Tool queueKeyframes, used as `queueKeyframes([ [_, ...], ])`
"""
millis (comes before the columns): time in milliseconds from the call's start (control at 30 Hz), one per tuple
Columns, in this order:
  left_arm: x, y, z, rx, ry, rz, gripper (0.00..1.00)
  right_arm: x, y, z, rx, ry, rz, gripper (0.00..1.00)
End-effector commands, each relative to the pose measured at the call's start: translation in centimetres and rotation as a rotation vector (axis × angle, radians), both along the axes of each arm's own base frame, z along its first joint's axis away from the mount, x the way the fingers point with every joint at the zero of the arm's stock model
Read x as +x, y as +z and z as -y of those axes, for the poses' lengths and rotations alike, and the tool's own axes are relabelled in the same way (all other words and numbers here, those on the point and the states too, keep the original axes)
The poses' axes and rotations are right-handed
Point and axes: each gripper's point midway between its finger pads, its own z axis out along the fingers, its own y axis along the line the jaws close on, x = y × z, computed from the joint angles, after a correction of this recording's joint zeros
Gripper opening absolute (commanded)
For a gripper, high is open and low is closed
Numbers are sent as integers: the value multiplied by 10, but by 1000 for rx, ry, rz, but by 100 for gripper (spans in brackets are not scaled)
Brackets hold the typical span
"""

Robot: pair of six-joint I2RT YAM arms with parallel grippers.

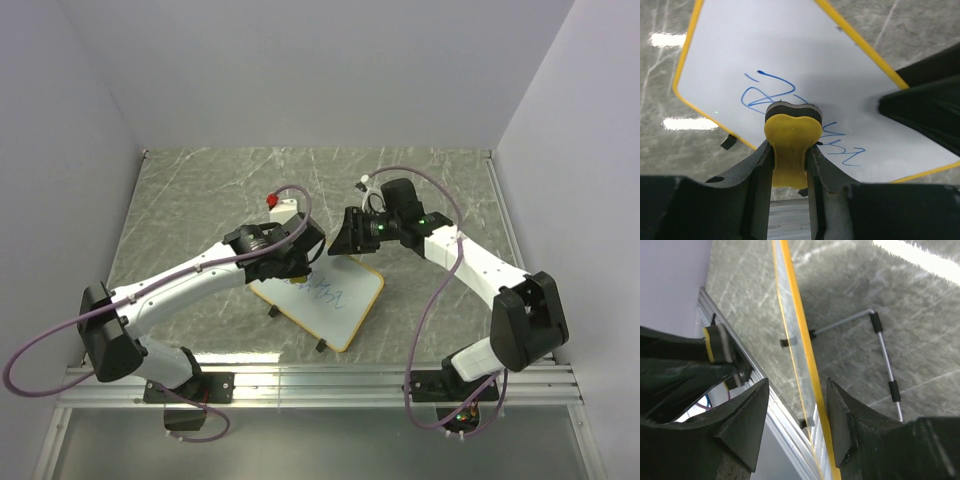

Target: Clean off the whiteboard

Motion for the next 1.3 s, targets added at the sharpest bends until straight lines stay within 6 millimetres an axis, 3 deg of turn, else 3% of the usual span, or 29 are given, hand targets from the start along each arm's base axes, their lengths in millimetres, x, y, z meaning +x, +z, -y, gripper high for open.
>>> queueKeyframes([
  [0, 8, 24, 25, -76, -75, 67, 0, 0, -10, -2, -40, 17, -11, 57],
  [133, 7, 23, 33, -77, -104, 64, 0, 1, -18, -3, -55, 20, -28, 55],
  [333, -7, 15, 56, -90, -217, 69, 0, -6, -22, 0, -68, 23, -38, 26],
  [500, -47, -13, 83, -95, -388, 45, 0, -9, -23, 6, -98, 24, -42, 17],
  [667, -58, -41, 96, -46, -433, 41, 0, -13, -24, 10, -122, 39, -48, 1],
  [767, -59, -61, 104, -29, -449, 43, 0, -20, -27, 13, -137, 49, -63, 0],
  [933, -53, -74, 116, -24, -452, 47, 0, -28, -29, 18, -152, 53, -86, 0],
  [1000, -51, -82, 113, -10, -421, 38, 0, -30, -28, 18, -152, 51, -87, 0],
  [1100, -48, -105, 95, -6, -360, -12, 0, -29, -28, 19, -157, 49, -90, 0],
  [1133, -51, -120, 81, 6, -340, -38, 0, -29, -26, 19, -157, 50, -86, 0],
  [1267, -46, -142, 43, 4, -219, -79, 0, -29, -22, 19, -151, 47, -79, 0],
])
